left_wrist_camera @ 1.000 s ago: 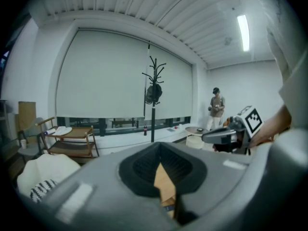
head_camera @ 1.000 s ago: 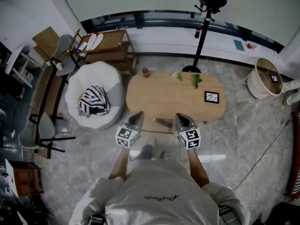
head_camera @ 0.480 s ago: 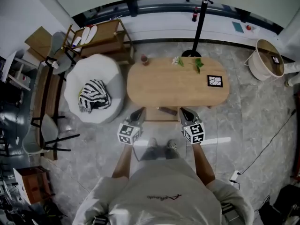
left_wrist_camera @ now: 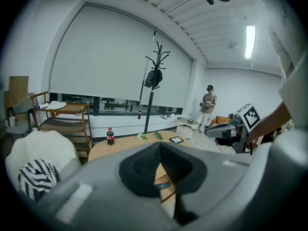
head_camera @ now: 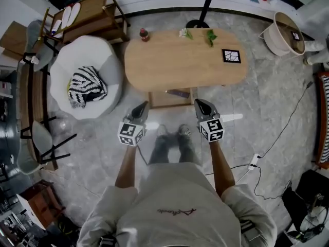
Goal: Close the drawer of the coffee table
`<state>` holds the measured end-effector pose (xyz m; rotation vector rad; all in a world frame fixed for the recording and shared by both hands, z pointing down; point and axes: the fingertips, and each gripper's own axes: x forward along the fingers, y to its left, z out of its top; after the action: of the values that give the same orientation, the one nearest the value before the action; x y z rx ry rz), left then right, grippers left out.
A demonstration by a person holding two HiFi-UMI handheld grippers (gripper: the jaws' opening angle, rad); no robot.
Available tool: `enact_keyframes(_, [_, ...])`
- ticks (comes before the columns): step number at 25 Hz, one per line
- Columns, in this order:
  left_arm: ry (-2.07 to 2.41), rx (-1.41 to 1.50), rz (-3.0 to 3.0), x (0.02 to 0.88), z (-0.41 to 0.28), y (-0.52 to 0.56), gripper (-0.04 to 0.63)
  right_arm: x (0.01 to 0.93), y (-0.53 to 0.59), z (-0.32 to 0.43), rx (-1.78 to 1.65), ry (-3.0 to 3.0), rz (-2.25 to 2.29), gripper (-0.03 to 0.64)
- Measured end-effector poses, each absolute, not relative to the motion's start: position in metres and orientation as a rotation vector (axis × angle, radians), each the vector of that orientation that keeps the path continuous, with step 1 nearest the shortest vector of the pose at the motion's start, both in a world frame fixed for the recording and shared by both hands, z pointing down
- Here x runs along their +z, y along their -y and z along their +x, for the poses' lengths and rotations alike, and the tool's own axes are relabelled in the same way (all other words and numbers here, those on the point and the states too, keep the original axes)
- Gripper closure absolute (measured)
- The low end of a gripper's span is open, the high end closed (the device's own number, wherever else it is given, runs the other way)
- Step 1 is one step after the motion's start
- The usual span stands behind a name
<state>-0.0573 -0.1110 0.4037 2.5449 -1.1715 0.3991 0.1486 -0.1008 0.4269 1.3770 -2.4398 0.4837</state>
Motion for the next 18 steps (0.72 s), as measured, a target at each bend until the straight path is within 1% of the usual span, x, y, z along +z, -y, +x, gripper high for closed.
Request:
enact_keyframes(8, [1.096,0.489,2.434,0.500,-0.071,0.085,0.595,0.510,0.079,0.152,0.598,2.339,1.362,0.612])
enact_keyframes(18, [1.088,0.509,2.347,0.611,-0.071,0.076,0.595,0.618,0.069,0.166,0.688,2.269,1.314,0.612])
